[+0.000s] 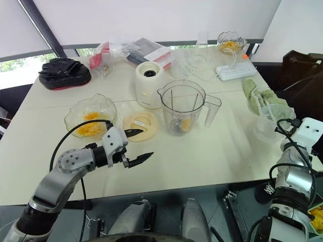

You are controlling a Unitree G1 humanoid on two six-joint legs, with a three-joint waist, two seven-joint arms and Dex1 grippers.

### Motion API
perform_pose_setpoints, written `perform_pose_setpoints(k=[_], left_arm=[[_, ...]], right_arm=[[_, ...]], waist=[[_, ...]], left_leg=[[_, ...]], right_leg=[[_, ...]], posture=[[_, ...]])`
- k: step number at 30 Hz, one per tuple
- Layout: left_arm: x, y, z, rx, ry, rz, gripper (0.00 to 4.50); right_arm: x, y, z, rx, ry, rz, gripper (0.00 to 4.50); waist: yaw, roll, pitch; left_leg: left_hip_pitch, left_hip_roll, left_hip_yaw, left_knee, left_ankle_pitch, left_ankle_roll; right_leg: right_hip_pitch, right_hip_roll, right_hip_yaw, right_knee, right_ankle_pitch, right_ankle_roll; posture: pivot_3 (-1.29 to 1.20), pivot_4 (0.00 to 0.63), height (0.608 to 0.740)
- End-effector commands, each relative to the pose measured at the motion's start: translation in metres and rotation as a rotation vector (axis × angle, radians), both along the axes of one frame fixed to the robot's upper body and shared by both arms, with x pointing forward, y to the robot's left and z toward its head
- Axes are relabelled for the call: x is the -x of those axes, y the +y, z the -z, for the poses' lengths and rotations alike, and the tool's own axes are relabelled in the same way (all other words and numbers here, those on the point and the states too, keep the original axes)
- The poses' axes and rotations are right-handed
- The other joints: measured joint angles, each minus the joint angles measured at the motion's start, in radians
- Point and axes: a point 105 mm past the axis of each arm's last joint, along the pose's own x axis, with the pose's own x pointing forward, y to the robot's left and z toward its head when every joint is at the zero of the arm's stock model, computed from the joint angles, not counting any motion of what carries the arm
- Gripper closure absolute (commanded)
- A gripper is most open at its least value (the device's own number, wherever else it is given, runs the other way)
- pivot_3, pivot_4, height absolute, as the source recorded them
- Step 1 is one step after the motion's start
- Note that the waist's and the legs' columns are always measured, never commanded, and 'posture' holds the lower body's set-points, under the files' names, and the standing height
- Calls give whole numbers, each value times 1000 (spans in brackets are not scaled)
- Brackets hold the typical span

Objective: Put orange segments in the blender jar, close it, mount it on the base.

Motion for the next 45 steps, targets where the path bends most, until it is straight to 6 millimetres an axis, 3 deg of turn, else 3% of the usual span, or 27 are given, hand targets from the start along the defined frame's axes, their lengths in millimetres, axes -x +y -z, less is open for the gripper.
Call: perform_pose_setpoints(k=[1,6,17,24,35,45], left_arm=[[-1,-1,-8,1,-46,17,0],[-1,1,-8,-6,-50,20,0],[-13,8,-10,-6,-58,10,0],[-23,7,-20,159,-2,-8,0],[-33,2,-14,158,-18,-6,0],[-36,2,-12,145,-38,-12,0]], right_arm=[[5,2,-3,12,-17,6,4483],[-2,18,-22,13,-108,-31,4483],[-22,77,-107,65,-363,-202,4483],[-37,99,-153,167,-398,-311,4483],[-48,138,-227,364,-458,-487,4483],[-46,170,-244,467,-457,-622,4483]], waist=[[0,0,0],[-3,0,0],[-8,7,3],[-4,7,3],[-8,7,3],[-5,7,3]], left_leg=[[0,0,0,0,0,0],[0,0,0,0,0,0],[0,0,1,-4,1,-3],[0,0,1,-5,2,-3],[0,0,2,-10,4,-6],[-1,0,2,-11,4,-6]], right_leg=[[0,0,0,0,0,0],[0,0,0,0,0,0],[-4,0,1,0,0,0],[-4,0,1,0,0,0],[-7,0,1,0,0,0],[-7,-1,1,0,0,0]], posture=[[0,150,740],[0,150,740],[0,150,740],[0,150,740],[0,150,740],[0,150,740]])
